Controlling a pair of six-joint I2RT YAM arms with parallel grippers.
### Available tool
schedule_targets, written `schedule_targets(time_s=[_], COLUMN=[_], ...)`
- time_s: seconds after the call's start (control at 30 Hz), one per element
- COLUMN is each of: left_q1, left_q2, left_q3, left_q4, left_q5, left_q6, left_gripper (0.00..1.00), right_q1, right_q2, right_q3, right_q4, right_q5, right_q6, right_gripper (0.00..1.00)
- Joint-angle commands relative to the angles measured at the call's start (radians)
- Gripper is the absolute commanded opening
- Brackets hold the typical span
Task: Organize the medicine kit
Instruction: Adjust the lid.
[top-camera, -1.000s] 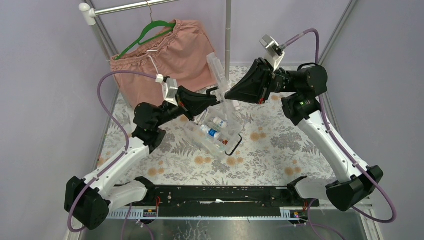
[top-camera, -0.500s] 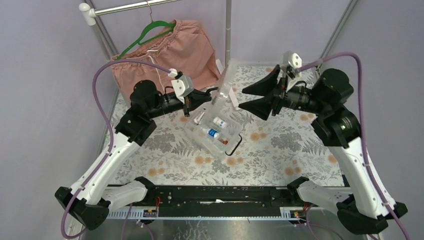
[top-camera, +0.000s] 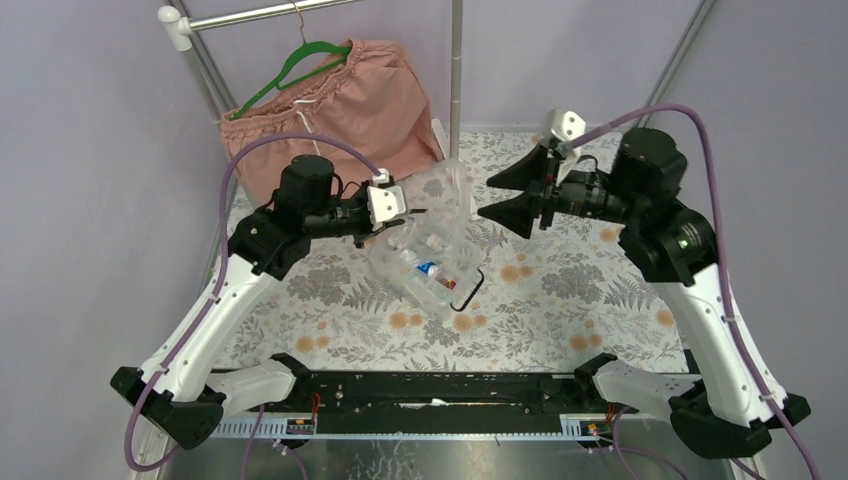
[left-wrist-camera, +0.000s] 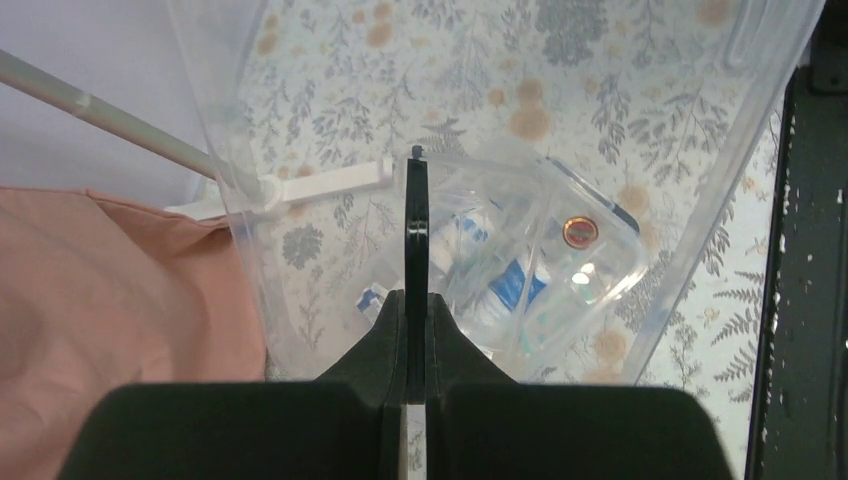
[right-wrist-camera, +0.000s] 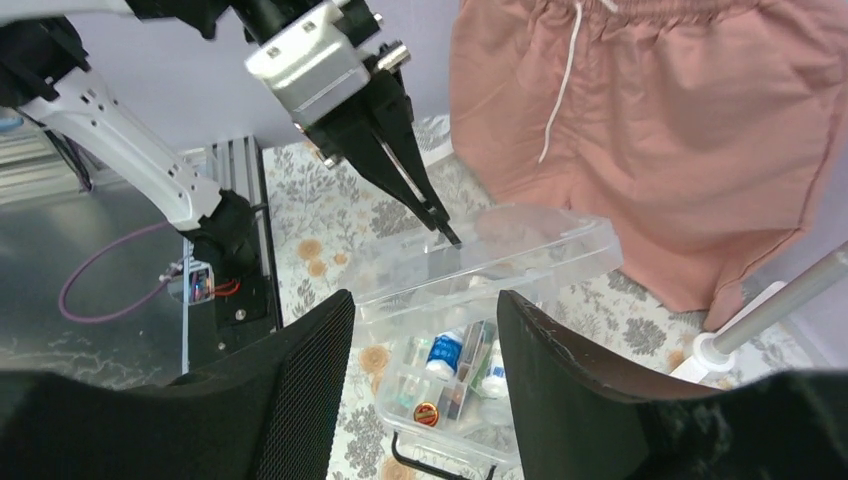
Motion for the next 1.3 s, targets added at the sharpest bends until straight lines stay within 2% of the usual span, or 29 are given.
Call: schedule_targets(time_s=[0.0, 0.13, 0.3, 0.43, 0.67, 1.0, 1.27], left_q1=[-0.015, -0.036, -0.064, -0.076, -0.085, -0.092, -0.095], left_q2=[0.001, 0.013, 0.042, 0.056, 0.056, 0.059, 0.055], left_q3=[0.040, 0.045, 0.060, 0.072, 0.079, 0.077, 0.072], left_q4=[-0.097, -0.150, -0.210, -0.235, -0.241, -0.252, -0.251], left_q5=[-0.011, 0.010, 0.001, 0.010, 0.040, 0.045, 0.049], left_q6=[0.113, 0.163, 0.198, 0.210, 0.218, 0.234, 0.253], left_gripper=[0.00, 0.00, 0.00, 0.00, 0.00, 0.00, 0.00], right_q1=[0.008, 0.048, 0.152, 0.185, 0.258, 0.308, 0.335], right_q2=[0.048, 0.058, 0.073, 0.076, 0.053, 0.115, 0.144], right_q3=[-0.046, -0.152, -0.195, -0.244, -0.435, -0.444, -0.461], right_q4=[0.007, 0.115, 0.135, 0.165, 0.304, 0.330, 0.375], right_q5=[-0.062, -0.030, 0.064, 0.096, 0.119, 0.153, 0.181], right_q6=[-0.062, -0.115, -0.236, -0.286, -0.450, -0.488, -0.490], right_gripper=[0.61, 0.59, 0.59, 0.59, 0.59, 0.60, 0.55])
